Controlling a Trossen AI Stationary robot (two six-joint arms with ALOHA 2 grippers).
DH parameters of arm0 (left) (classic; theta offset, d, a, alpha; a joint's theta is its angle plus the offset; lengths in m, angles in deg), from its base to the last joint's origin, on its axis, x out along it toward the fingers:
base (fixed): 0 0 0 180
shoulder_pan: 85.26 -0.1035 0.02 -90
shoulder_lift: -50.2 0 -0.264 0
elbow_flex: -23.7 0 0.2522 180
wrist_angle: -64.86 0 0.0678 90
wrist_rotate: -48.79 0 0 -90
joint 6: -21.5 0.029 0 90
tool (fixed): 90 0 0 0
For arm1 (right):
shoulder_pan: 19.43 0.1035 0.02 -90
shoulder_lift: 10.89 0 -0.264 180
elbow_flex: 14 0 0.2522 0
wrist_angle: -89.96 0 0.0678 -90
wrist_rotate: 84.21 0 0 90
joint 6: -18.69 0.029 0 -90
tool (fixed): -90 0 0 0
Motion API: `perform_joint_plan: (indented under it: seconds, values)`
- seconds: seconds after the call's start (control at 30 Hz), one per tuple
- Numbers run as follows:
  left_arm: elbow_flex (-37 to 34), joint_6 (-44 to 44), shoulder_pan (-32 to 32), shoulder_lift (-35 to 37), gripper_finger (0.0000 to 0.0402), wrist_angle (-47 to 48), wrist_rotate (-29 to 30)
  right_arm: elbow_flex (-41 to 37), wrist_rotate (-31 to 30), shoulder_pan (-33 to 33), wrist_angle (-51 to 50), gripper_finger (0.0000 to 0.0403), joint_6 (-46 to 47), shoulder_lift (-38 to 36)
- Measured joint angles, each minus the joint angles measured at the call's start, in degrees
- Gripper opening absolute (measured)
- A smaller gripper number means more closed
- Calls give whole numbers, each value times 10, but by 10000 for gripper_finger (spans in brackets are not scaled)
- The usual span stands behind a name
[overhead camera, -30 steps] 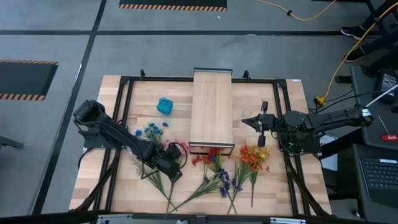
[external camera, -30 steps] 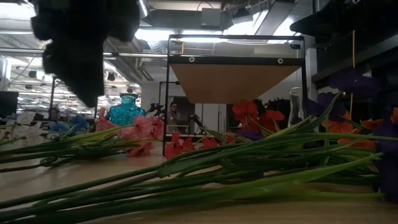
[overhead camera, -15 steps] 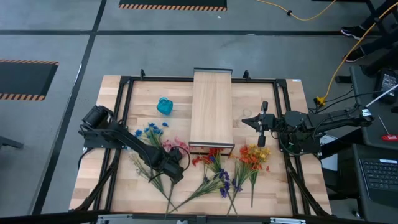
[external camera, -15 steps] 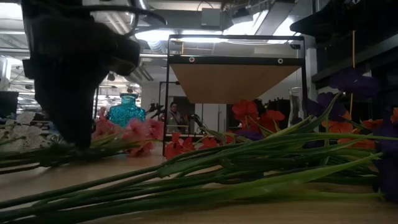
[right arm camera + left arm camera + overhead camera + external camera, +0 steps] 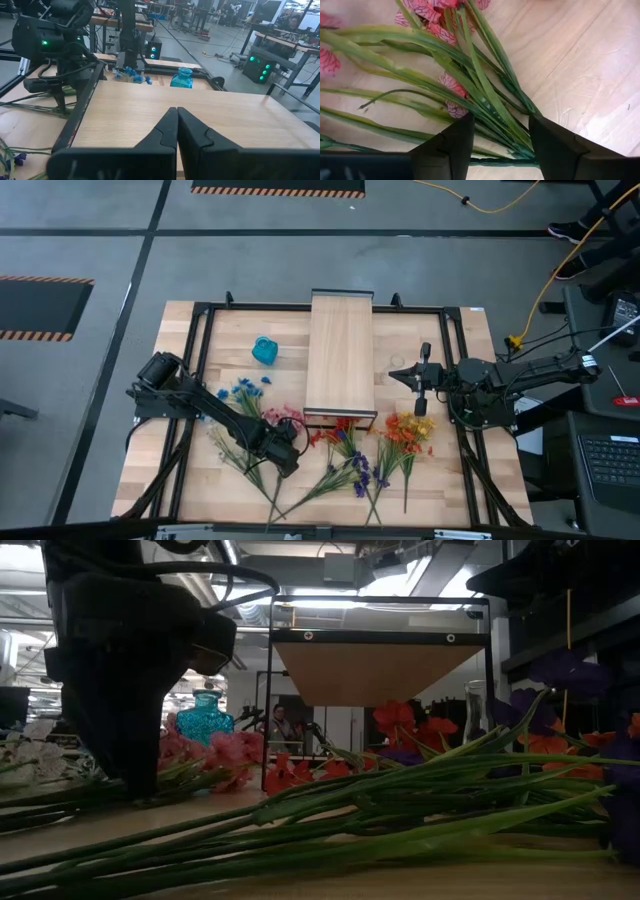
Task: Pick and place flowers into a vace then onto a shelf
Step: Put the pink flowers into the blue vase
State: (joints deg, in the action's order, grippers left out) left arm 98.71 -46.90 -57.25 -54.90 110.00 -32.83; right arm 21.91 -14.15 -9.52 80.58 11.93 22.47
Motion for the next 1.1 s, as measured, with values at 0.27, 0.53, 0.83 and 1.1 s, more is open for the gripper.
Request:
perform_joint_plan:
  seconds: [0.27,0.53,0.83,1.1]
  values:
    - [-2,-35,0,11,38,20,-7,0,0,0,0,8,0,0]
    - [-3,-53,16,67,7,43,50,0,0,0,0,8,0,0]
    - [-3,-11,46,140,5,56,61,0,0,0,0,8,-12,0]
    - [-3,97,65,187,4,10,93,0,0,0,0,8,-12,0]
